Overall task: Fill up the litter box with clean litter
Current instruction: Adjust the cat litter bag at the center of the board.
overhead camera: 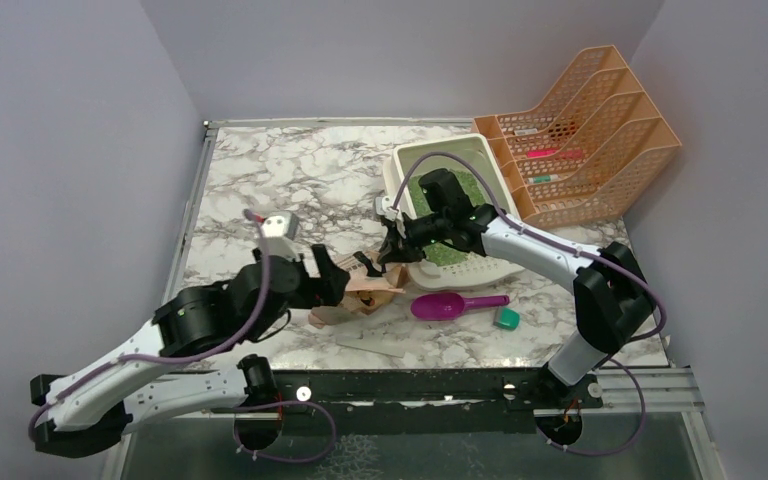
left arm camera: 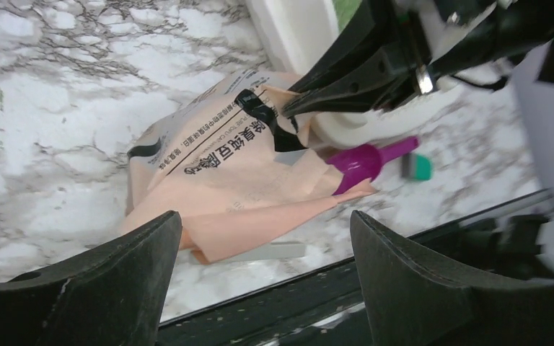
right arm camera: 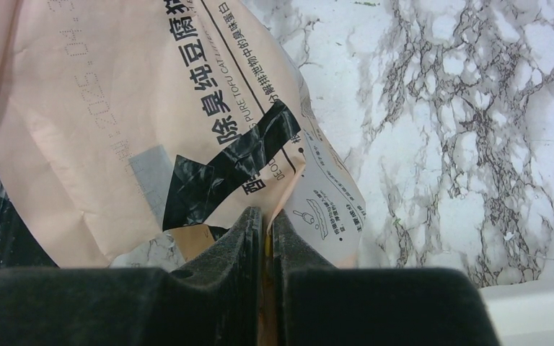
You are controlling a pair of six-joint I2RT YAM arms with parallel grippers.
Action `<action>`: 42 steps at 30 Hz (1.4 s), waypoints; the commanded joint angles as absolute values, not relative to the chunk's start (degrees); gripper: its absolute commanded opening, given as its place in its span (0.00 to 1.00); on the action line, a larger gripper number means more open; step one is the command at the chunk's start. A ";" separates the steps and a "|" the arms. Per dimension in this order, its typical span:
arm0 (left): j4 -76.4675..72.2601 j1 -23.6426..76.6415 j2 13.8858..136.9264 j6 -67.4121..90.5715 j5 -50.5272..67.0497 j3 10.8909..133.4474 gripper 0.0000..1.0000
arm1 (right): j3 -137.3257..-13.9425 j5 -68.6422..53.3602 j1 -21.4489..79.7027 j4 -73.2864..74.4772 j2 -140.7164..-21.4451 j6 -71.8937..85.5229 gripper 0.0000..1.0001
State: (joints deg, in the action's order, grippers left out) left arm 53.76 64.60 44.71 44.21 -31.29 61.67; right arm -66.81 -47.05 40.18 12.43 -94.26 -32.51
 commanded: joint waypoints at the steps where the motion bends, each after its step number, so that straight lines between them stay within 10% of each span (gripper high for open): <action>1: 50.78 64.51 36.74 59.78 -34.48 58.11 0.88 | -65.38 -45.54 40.34 10.14 -91.66 -32.40 0.13; 42: 54.94 64.49 33.39 105.89 -47.32 43.18 0.84 | -65.77 -40.43 40.34 11.89 -93.07 -34.67 0.13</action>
State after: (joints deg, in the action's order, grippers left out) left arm 60.05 64.58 31.57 104.12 -44.66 43.16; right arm -66.08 -42.46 40.56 11.77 -94.04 -33.08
